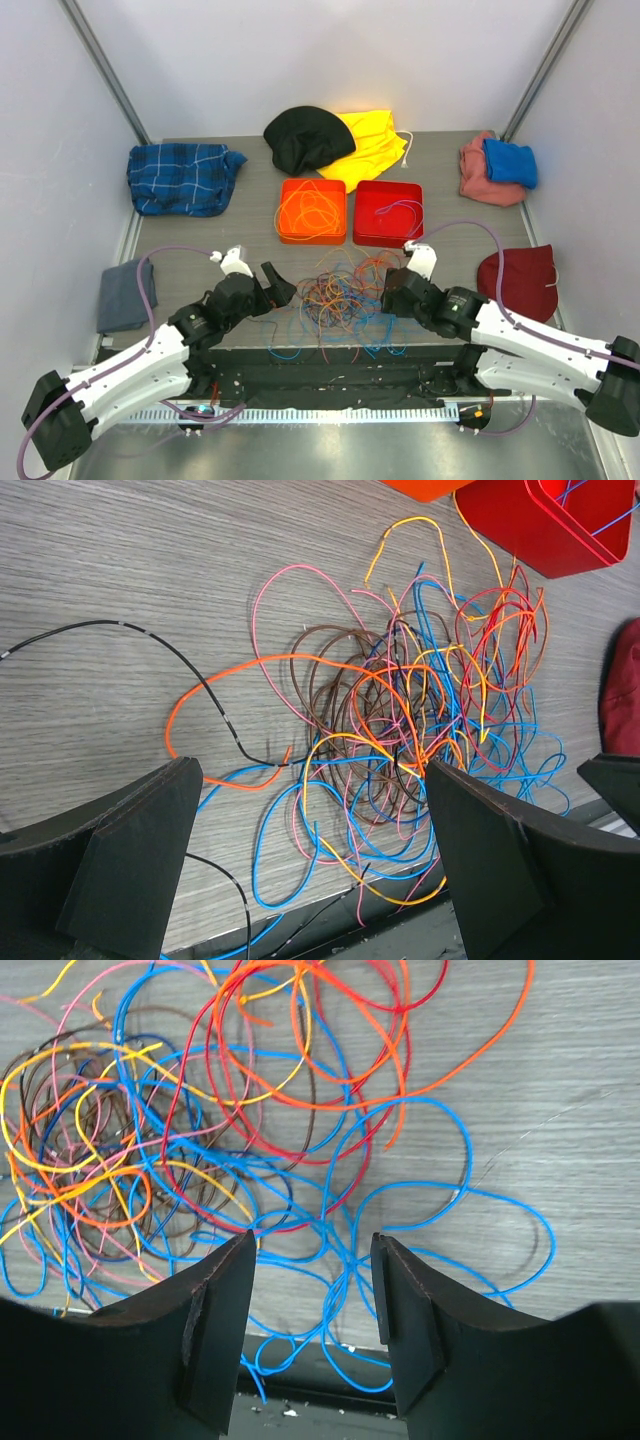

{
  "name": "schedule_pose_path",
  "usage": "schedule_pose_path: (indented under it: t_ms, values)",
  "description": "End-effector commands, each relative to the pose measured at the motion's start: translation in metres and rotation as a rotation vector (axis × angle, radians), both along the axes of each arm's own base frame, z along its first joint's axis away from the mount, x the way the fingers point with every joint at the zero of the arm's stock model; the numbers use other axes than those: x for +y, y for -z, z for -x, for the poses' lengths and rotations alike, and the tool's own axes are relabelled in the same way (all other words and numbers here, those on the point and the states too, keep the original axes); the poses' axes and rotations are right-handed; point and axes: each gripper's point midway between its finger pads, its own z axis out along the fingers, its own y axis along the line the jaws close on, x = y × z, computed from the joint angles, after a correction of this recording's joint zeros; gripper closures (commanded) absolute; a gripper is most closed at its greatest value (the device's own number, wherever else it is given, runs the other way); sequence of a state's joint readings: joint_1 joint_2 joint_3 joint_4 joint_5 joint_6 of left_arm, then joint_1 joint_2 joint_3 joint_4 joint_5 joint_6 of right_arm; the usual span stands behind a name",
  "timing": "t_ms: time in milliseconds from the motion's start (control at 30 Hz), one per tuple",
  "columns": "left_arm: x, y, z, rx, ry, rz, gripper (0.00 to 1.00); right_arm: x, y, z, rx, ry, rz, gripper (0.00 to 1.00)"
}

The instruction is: Untangle the cables

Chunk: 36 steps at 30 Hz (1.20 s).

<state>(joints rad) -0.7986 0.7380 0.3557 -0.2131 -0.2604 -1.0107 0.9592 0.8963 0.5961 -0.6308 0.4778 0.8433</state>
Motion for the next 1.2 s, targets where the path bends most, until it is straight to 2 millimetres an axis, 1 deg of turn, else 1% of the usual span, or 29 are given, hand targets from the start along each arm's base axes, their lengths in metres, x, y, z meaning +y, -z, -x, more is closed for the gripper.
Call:
schedule_pose_path:
  t_ms: [0,133,167,200,233,267,333,367,433,467,533,567,600,633,667,700,733,767,833,867,900,933,967,1000,1033,1100,1133,1167]
  values:
    - [-0.011,-0.020,-0.008,-0.053,0.011,0.054,0.00,0.000,0.006,0.004,0.009,0.023,-0.001,0.43]
    - [-0.013,-0.019,-0.008,-0.049,0.020,0.053,0.00,0.004,0.027,0.003,0.030,0.010,0.023,0.44]
    - [-0.013,-0.020,-0.008,-0.051,0.022,0.054,0.00,0.002,0.041,0.003,0.040,0.020,0.047,0.44]
    - [-0.013,-0.020,-0.007,-0.050,0.024,0.055,0.00,0.000,0.046,0.002,0.038,0.035,0.061,0.45]
    - [-0.013,-0.021,-0.007,-0.052,0.025,0.058,0.00,-0.001,0.050,0.001,0.038,0.057,0.055,0.47]
    - [-0.013,-0.021,-0.007,-0.053,0.026,0.059,0.00,-0.004,0.052,-0.001,0.022,0.076,0.057,0.52]
    - [-0.013,-0.020,-0.005,-0.052,0.029,0.065,0.00,-0.002,0.044,-0.007,-0.016,0.098,0.016,0.59]
    - [-0.013,-0.020,-0.005,-0.051,0.028,0.067,0.00,-0.002,0.037,-0.011,-0.045,0.111,0.004,0.66]
    - [-0.011,-0.018,-0.004,-0.051,0.023,0.065,0.00,-0.002,0.019,-0.016,-0.098,0.117,-0.030,0.73]
    - [-0.010,-0.018,-0.004,-0.052,0.021,0.067,0.00,-0.003,0.010,-0.019,-0.118,0.115,-0.030,0.79]
    - [-0.010,-0.018,-0.004,-0.055,0.019,0.066,0.00,-0.006,-0.006,-0.021,-0.161,0.121,-0.051,0.84]
    - [-0.010,-0.018,-0.004,-0.053,0.020,0.066,0.00,-0.003,-0.018,-0.023,-0.179,0.115,-0.074,0.85]
    - [-0.010,-0.018,-0.005,-0.053,0.018,0.066,0.00,-0.002,-0.025,-0.023,-0.189,0.105,-0.086,0.86]
    - [-0.011,-0.018,-0.005,-0.055,0.019,0.066,0.00,-0.001,-0.036,-0.023,-0.208,0.098,-0.114,0.89]
    - [-0.011,-0.018,-0.005,-0.055,0.019,0.066,0.00,0.002,-0.053,-0.026,-0.229,0.095,-0.144,0.91]
    - [-0.011,-0.018,-0.005,-0.054,0.021,0.067,0.00,0.004,-0.064,-0.027,-0.249,0.079,-0.154,0.92]
    - [-0.012,-0.017,-0.005,-0.050,0.022,0.065,0.00,0.005,-0.076,-0.028,-0.267,0.070,-0.166,0.96]
    - [-0.012,-0.016,-0.004,-0.049,0.024,0.065,0.00,0.009,-0.105,-0.031,-0.309,0.065,-0.211,0.99]
    - [-0.013,-0.015,-0.004,-0.046,0.026,0.064,0.00,0.010,-0.135,-0.035,-0.362,0.031,-0.205,0.99]
    - [-0.013,-0.015,-0.004,-0.045,0.026,0.065,0.00,0.014,-0.169,-0.039,-0.407,0.025,-0.235,0.99]
    - [-0.013,-0.017,-0.005,-0.048,0.027,0.069,0.00,0.015,-0.186,-0.041,-0.432,0.013,-0.236,0.99]
    - [-0.013,-0.017,-0.004,-0.049,0.027,0.070,0.00,0.016,-0.225,-0.042,-0.494,-0.011,-0.256,0.99]
    - [-0.013,-0.017,-0.004,-0.050,0.027,0.071,0.00,0.019,-0.238,-0.047,-0.507,-0.021,-0.239,0.99]
    - [-0.013,-0.018,-0.005,-0.050,0.024,0.074,0.00,0.021,-0.255,-0.048,-0.532,-0.030,-0.246,0.99]
    - [-0.013,-0.018,-0.004,-0.051,0.025,0.076,0.00,0.020,-0.294,-0.047,-0.592,-0.048,-0.273,0.99]
    - [-0.013,-0.017,-0.003,-0.048,0.025,0.078,0.00,0.026,-0.322,-0.051,-0.627,-0.068,-0.277,0.99]
    - [-0.013,-0.017,-0.003,-0.049,0.025,0.082,0.00,0.023,-0.356,-0.049,-0.680,-0.075,-0.307,0.99]
    - [-0.012,-0.016,-0.002,-0.048,0.024,0.083,0.00,0.022,-0.371,-0.049,-0.703,-0.077,-0.314,0.99]
